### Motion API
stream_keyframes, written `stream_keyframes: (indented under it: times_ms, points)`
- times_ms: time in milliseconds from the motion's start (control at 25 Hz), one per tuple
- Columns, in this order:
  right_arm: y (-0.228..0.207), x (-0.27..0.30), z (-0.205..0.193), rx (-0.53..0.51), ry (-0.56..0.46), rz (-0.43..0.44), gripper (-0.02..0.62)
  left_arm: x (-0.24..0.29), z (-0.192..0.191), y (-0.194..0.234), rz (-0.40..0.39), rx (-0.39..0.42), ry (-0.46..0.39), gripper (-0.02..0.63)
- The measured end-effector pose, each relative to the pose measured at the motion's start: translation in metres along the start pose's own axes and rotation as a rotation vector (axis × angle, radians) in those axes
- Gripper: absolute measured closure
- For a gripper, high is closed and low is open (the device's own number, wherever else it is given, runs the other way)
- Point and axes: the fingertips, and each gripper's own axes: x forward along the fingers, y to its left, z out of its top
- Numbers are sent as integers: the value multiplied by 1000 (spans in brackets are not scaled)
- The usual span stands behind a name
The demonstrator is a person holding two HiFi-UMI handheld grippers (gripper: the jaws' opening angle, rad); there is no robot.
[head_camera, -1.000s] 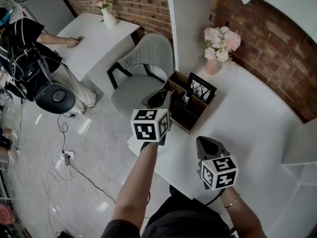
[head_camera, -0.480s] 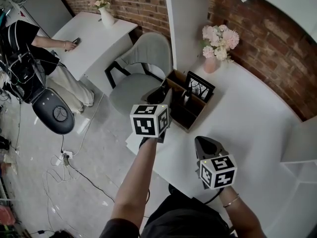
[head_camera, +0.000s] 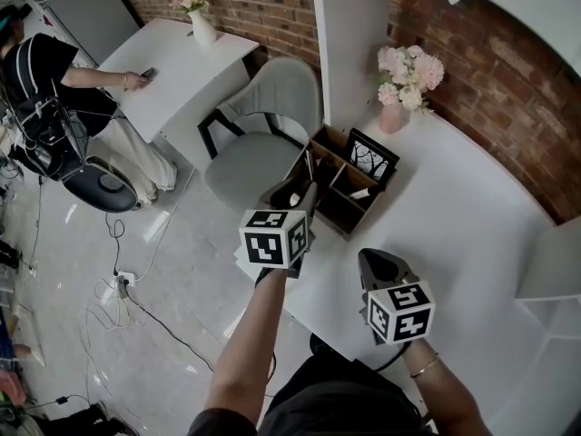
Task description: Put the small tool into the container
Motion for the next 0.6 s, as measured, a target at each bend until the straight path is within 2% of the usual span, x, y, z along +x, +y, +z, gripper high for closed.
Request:
stream_keyframes:
  times_ms: [600]
  points:
    - [8,-4,2,-19,-14,3,591,-55,-57,-18,15,-50,35,506]
